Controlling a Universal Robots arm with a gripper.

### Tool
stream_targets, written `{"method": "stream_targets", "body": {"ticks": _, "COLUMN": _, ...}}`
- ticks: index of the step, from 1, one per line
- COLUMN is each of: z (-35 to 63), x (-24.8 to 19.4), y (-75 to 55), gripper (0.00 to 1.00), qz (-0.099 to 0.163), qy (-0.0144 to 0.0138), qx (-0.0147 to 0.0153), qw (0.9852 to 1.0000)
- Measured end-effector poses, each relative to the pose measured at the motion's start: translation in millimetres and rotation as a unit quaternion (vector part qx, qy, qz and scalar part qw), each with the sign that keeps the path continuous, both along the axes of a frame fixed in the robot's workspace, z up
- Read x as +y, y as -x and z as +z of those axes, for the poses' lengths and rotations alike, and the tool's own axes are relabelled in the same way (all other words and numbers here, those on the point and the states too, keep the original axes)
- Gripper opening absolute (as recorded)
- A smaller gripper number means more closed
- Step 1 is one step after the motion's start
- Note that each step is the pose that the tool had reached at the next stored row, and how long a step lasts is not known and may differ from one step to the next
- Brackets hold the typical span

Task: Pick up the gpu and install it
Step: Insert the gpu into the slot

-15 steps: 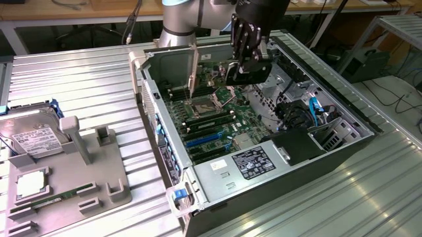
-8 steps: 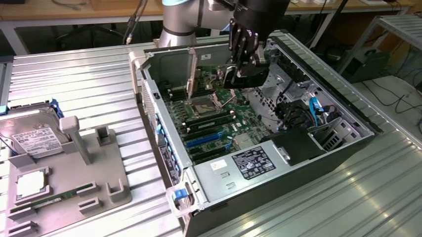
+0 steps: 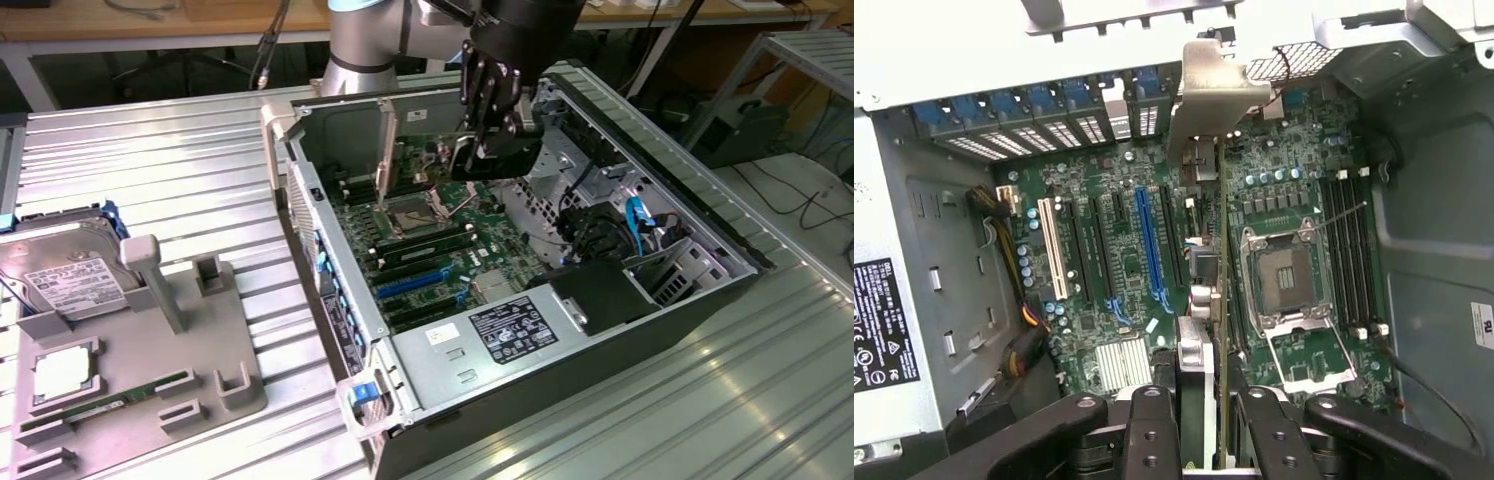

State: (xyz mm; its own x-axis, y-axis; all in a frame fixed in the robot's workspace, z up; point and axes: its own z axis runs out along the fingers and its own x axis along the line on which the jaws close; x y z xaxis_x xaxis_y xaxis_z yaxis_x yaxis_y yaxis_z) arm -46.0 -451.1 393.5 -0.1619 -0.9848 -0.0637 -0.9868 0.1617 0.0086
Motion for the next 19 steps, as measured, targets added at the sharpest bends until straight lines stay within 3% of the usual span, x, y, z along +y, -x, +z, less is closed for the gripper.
{"method": "stream_targets", "body": {"ticks": 5, "z": 0.0, "x": 0.0, "y": -0.1, "gripper": 0.28, "qz": 0.016, "qy": -0.0009, "qx": 0.0, "qw": 0.9999}}
{"method": "stream_targets", "body": {"ticks": 10, "z": -0.4, "x": 0.0, "y": -0.2, "gripper": 0.28, "qz": 0.051, "qy": -0.0019, "qx": 0.0, "qw": 0.9987}}
{"method": "stream_targets", "body": {"ticks": 19, "z": -4.7, "x": -0.3, "y": 6.2, "gripper": 0.28, "qz": 0.055, "qy": -0.0021, "qx": 0.0001, "qw": 0.9985}}
